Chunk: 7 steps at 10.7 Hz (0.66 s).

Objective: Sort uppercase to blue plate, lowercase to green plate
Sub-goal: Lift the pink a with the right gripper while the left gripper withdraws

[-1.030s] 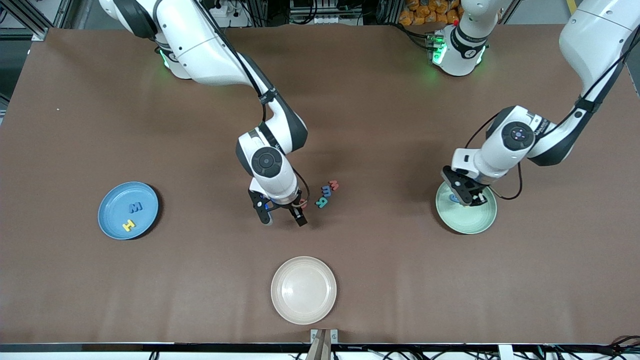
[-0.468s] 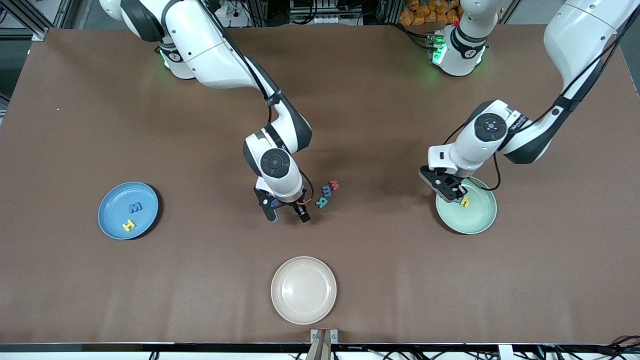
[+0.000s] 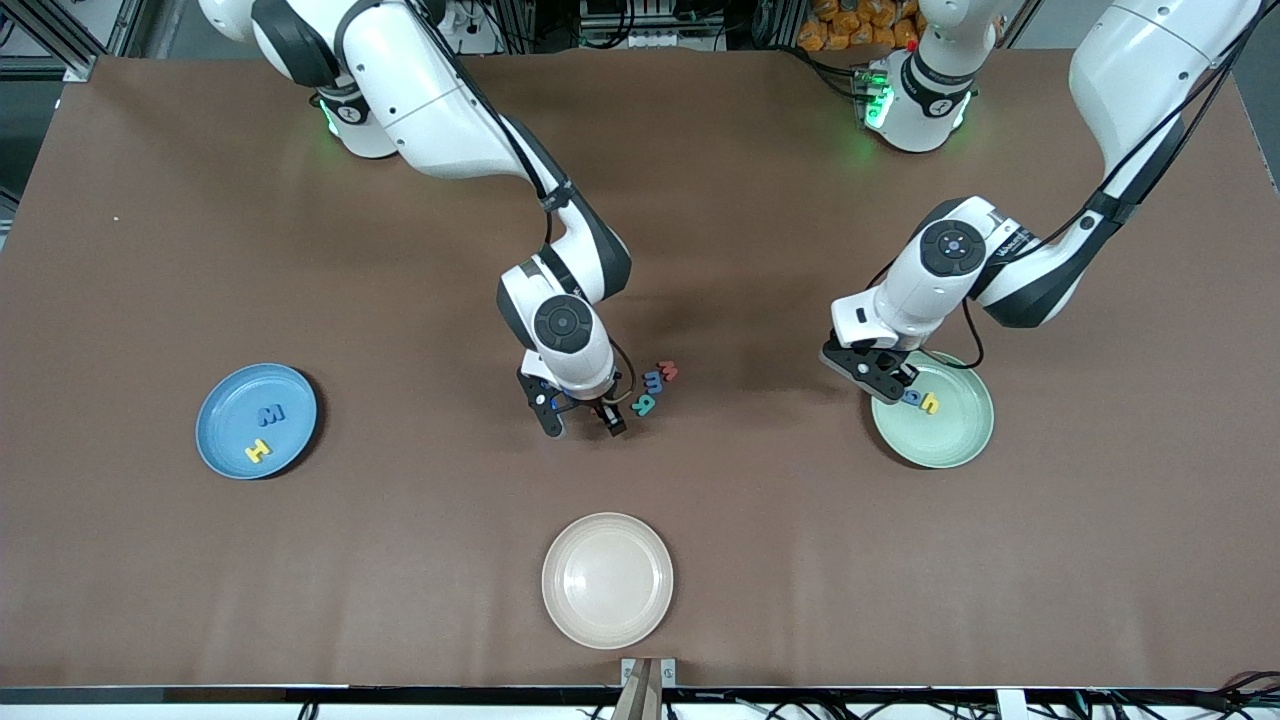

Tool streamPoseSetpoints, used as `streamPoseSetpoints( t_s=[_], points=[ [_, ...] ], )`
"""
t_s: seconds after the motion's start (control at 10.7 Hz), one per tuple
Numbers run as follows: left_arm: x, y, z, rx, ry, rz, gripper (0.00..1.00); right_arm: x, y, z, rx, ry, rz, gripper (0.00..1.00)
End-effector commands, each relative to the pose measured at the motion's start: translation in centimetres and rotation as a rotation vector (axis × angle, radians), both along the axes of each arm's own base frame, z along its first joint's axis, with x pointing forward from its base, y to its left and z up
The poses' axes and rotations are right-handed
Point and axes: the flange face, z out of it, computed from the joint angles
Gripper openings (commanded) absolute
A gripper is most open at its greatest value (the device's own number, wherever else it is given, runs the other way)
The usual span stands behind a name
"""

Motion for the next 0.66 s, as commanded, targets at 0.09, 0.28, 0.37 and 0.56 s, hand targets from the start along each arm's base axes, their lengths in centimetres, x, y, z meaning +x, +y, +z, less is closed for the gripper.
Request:
streamPoseSetpoints(
  t_s=[0.09,0.28,0.37,0.56],
  points=[
    [0.4,-1.8,0.5,0.002,-0.018,0.001,0.49,-0.1,0.1,-0.6,-0.003,0.0,-0.009,0.0],
    [0.0,-4.3,0.5,-0.014,-0.014,-0.015,0.49,0.8,-0.7,-0.1,-0.002,-0.01,-0.02,0.0],
    [0.2,-5.0,0.6,-0.015,-0.019,-0.017,0.49,2.5,-2.6,0.8,-0.014,-0.033,-0.02,0.0],
    [-0.7,-7.4,0.6,0.001,-0.022,-0.074,0.48,6.9,-8.8,2.4,-0.032,-0.064,-0.015,0.0]
  ],
)
